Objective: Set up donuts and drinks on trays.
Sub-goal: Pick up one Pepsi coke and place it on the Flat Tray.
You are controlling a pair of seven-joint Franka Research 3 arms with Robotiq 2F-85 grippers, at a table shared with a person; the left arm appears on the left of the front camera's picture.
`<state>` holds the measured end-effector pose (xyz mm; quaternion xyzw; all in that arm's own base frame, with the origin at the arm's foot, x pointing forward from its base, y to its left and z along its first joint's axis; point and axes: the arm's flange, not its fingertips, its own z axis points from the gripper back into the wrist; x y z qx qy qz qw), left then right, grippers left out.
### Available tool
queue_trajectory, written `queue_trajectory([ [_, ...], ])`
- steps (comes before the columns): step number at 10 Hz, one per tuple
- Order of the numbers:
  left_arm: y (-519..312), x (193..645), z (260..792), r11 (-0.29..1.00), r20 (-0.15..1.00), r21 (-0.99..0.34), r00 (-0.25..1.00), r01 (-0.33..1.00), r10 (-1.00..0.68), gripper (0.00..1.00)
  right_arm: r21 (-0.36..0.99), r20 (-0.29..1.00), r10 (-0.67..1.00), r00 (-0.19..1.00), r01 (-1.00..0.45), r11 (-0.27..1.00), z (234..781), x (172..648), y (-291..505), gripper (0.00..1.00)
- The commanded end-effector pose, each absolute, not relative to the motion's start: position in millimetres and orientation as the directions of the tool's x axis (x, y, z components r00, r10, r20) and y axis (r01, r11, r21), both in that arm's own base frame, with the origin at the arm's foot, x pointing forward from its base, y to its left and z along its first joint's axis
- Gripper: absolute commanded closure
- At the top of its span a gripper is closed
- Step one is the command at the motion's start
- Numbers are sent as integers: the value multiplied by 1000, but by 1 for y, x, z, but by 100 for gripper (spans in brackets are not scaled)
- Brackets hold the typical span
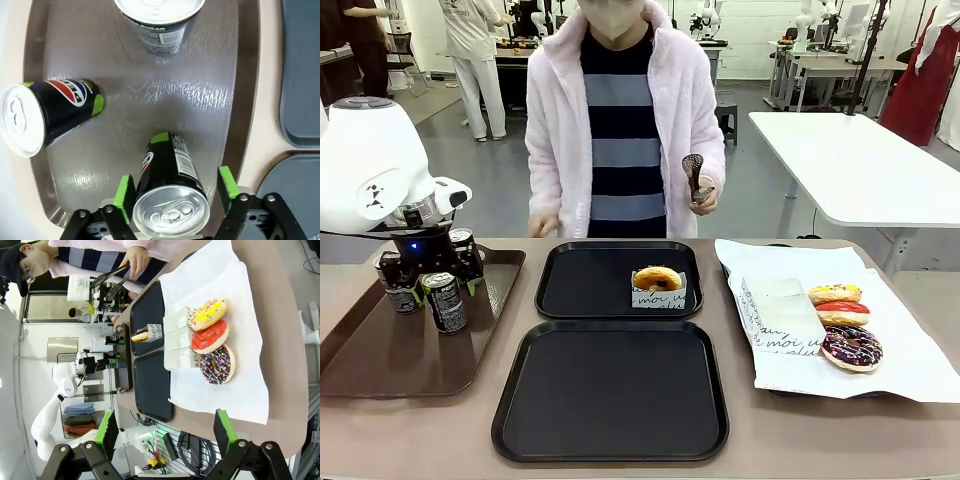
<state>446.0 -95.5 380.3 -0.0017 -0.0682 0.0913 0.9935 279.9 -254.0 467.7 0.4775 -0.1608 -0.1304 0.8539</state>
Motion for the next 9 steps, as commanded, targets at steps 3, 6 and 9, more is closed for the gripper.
queue_trajectory([
  [3,-92,448,383,984,139,-48,975,-171,176,100,863,158,-379,912,58,501,467,281,-255,0],
  [6,-94,443,403,991,131,8,982,-137,134,98,863,158,-379,912,58,501,467,281,-255,0],
  [9,-110,407,514,999,153,16,987,-48,44,98,863,158,-379,912,58,501,467,281,-255,0],
])
